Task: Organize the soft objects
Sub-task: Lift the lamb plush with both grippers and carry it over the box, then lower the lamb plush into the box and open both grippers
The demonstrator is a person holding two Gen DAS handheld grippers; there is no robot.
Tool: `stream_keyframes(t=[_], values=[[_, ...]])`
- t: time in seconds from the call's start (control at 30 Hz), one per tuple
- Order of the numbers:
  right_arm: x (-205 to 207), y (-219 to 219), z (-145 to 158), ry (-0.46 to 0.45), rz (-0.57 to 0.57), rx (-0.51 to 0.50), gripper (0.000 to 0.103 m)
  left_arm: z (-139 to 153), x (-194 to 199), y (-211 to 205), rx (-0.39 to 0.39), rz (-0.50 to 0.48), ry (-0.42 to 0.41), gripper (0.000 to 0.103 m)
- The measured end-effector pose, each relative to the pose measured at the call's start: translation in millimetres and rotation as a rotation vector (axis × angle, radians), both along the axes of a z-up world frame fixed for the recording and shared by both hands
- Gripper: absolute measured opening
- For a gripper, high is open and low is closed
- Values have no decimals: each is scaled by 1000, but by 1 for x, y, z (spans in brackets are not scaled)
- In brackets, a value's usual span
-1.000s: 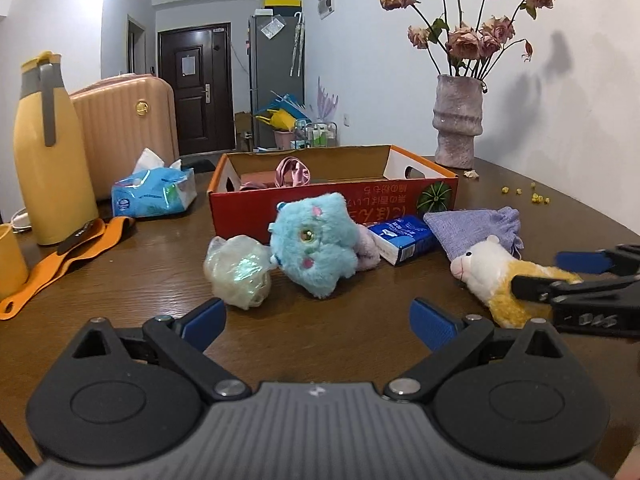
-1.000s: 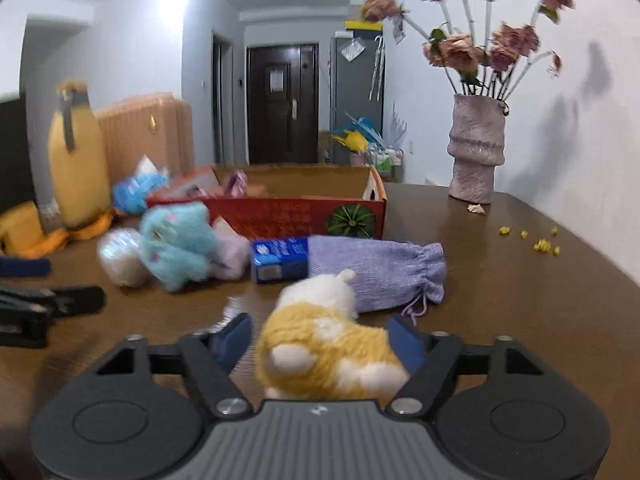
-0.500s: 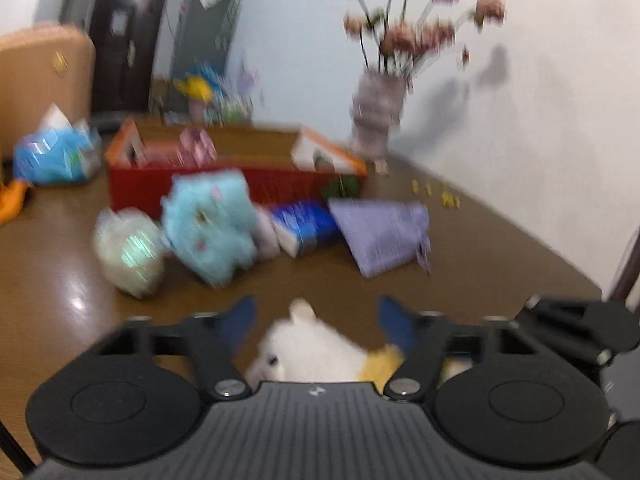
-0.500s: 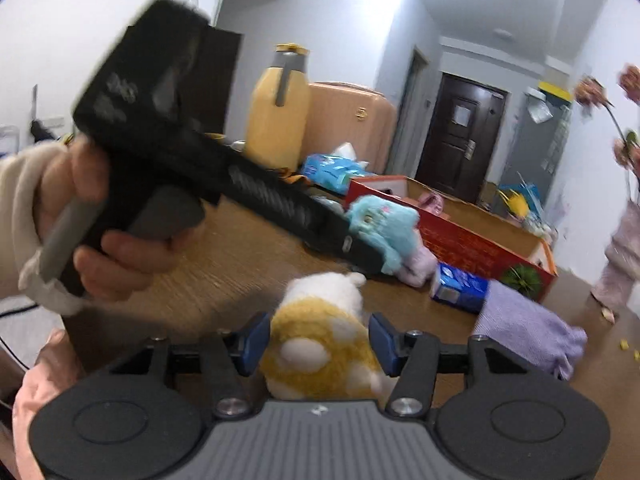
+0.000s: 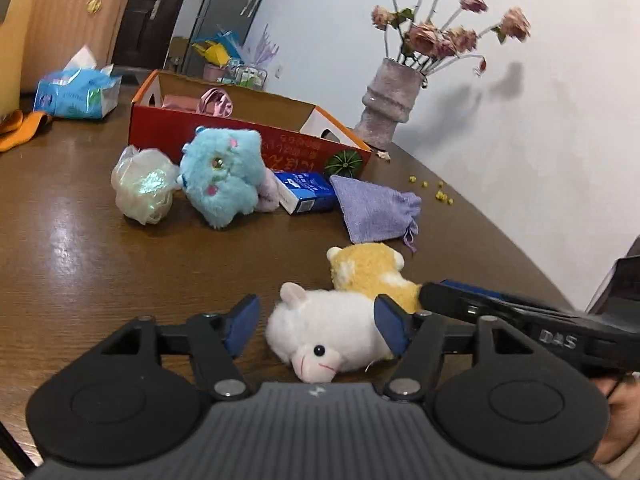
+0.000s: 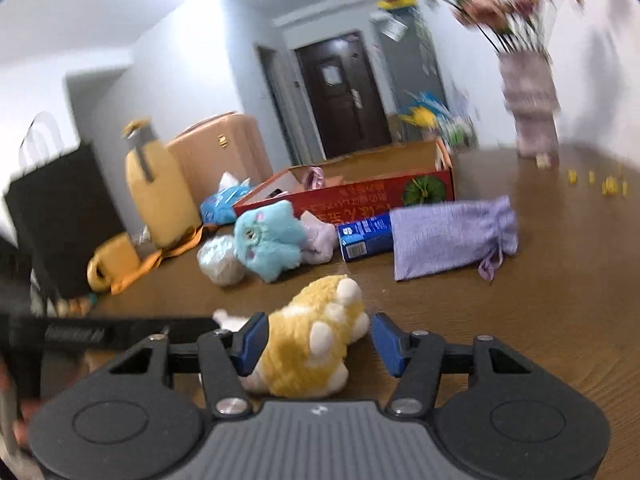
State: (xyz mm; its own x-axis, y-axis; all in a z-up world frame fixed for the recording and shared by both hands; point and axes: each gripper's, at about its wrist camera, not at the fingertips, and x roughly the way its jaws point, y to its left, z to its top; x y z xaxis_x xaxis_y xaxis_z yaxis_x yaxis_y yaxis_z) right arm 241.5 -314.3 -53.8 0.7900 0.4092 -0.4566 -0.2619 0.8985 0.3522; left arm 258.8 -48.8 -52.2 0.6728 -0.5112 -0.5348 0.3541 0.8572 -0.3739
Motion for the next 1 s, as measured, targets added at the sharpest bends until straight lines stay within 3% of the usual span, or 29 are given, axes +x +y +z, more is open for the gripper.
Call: stream_keyframes(t=[0.07,0.1,0.2,0.5,0.67,0.83,0.93,1.0], values=[[6,5,-5,37,-12,38,56,-8,10,0,-22,8,68,63],[9,6,-7,46,-7,60,55,-11,13,1,-33,15,97,56],[13,7,-16,89,-16,130,45,-18,17,7,-116,1,141,50],[7,11,-16,77,-21,129,40,-18,14,5,-132,14,132,47],[15,3,26,-43,-28,112,38,17,29,0,-166,-27,45,47],[91,-6,87,-150,-18,28,38,74,111,-19,-178,-34,-58,47],[167,-21,105,-111,-19,41,38,84,176,-32,-179,-27,-52,47],[214,-33,101,-59,-21,82,36,77,219,-36,-196,-18,2,47]])
